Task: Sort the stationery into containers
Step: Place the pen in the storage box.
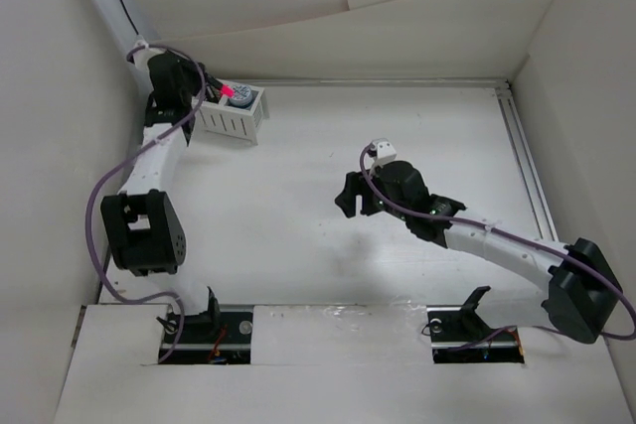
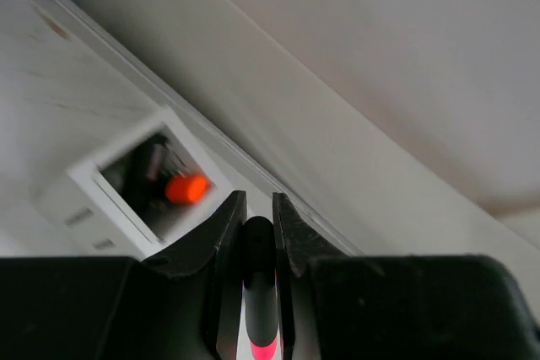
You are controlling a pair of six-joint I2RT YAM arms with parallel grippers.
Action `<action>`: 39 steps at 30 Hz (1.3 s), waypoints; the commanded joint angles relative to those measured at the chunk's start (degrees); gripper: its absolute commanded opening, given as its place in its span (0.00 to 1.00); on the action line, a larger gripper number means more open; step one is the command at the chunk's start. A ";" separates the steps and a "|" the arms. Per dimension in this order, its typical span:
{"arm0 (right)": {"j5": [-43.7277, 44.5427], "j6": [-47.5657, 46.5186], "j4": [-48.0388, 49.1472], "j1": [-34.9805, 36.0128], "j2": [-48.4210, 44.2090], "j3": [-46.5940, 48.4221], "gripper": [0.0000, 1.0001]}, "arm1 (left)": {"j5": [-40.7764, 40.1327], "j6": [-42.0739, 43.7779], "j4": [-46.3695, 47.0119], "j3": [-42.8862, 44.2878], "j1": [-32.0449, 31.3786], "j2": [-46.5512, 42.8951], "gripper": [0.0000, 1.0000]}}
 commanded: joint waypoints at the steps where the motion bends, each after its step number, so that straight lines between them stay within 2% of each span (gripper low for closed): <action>1: -1.30 -0.24 3.81 -0.28 -3.18 -0.56 0.79 | -8.05 5.00 -9.42 11.10 1.58 4.30 0.00; 4: -1.31 -0.24 3.81 -0.28 -3.19 -0.56 0.79 | -15.34 9.05 -14.08 18.52 1.58 8.79 0.00; 13: -4.47 -0.24 4.34 -0.28 -3.19 -0.56 0.78 | -23.96 14.24 -17.51 29.08 2.11 17.22 0.00; 19: -4.47 -0.24 4.34 -0.28 -3.71 -0.56 0.78 | -24.06 14.77 -17.52 31.54 2.11 19.69 0.01; 27: -5.00 -0.24 4.86 -0.28 -3.71 -0.56 0.78 | -24.68 15.39 -16.11 35.06 -0.87 24.44 0.03; 39: -6.05 -0.24 4.86 -0.28 -3.71 -1.09 0.78 | -23.09 13.54 -13.48 35.06 -0.88 27.51 0.04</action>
